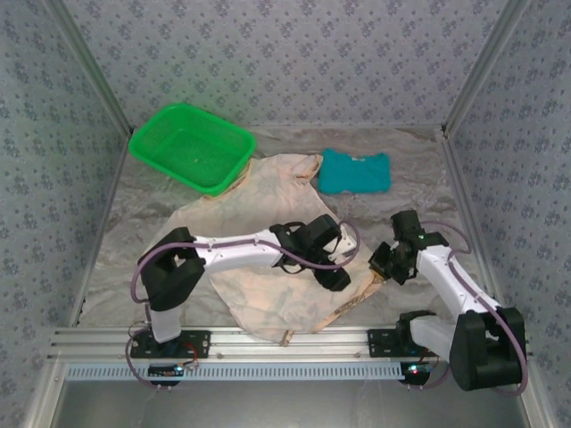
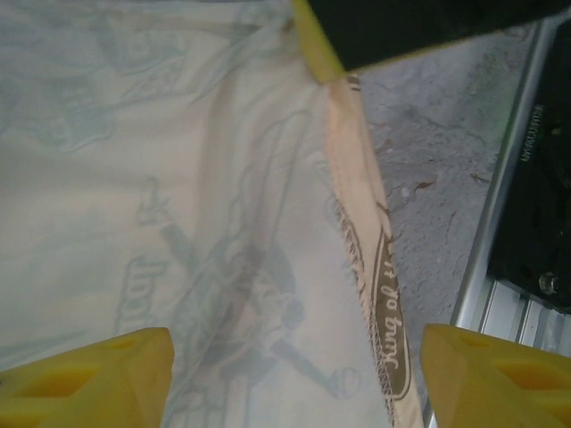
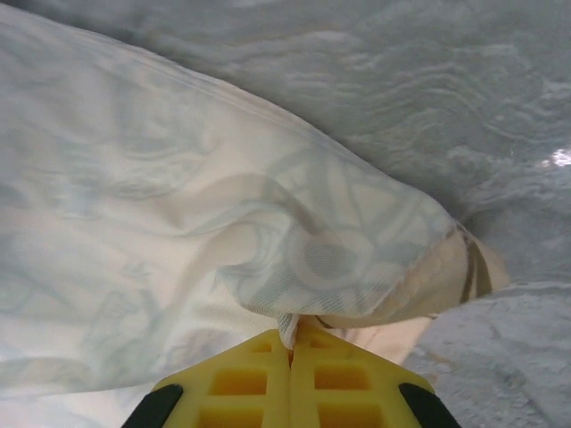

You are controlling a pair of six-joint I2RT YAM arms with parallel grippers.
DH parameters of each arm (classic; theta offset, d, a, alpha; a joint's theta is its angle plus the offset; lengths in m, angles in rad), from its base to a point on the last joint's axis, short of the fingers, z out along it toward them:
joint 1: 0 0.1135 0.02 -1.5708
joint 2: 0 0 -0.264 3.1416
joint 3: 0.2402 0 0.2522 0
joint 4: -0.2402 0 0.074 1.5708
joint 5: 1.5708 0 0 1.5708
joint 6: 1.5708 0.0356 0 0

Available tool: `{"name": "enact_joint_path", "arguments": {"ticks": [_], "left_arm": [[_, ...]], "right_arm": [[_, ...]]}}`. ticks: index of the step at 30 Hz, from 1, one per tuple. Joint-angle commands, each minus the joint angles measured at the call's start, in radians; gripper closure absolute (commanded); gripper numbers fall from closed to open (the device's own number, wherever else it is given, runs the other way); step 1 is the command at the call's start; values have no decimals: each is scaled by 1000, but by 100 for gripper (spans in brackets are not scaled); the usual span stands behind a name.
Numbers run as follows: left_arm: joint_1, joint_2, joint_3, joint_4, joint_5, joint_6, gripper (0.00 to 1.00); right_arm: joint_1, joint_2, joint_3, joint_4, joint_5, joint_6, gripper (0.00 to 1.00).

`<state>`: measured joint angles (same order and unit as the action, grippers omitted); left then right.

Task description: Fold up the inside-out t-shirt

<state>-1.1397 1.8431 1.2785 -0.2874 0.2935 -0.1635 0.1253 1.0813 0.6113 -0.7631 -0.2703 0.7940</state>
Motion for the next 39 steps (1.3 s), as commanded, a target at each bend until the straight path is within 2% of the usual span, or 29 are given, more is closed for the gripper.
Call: {"name": "enact_joint_path", "arguments": {"ticks": [1,5,10,15,17,19,24,27,31,34,38,39], "left_arm": [[-8,26,43,81,39,40,23],[-8,79,88,107,32,53,20],[-11,121,108,144,48,44,18],[-23,145,73,133,-60,27,20],[-23,150,52,137,-73,22,26],[-26,143,34,130,-81,25,36],[-24,76,18,69,-86,33,73],[-3,25,32,13,-6,24,100],[83,-12,48,-26,159,-57,100],[149,-44,-4,34,241,-109,100],[229,-50,-42,52,282,-139,100],[248,-48,-50,51,282,-137,100]], "right_arm": [[-7,-43,74,-56,-37,111,100],[-9,-52,105,-46,-82,199,100],[-32,-19,137,-32,-134,237,100],[-76,-6,160,1,-173,282,100],[-94,-4,167,-1,-172,282,100],[-121,1,168,-2,-166,272,100],[-199,47,169,22,-155,218,100],[-218,106,190,53,-133,131,100],[-185,224,251,87,-115,4,100],[-150,295,275,127,-91,-25,100],[-141,361,292,210,-79,-74,100],[-136,372,303,218,-78,-98,95]]}}
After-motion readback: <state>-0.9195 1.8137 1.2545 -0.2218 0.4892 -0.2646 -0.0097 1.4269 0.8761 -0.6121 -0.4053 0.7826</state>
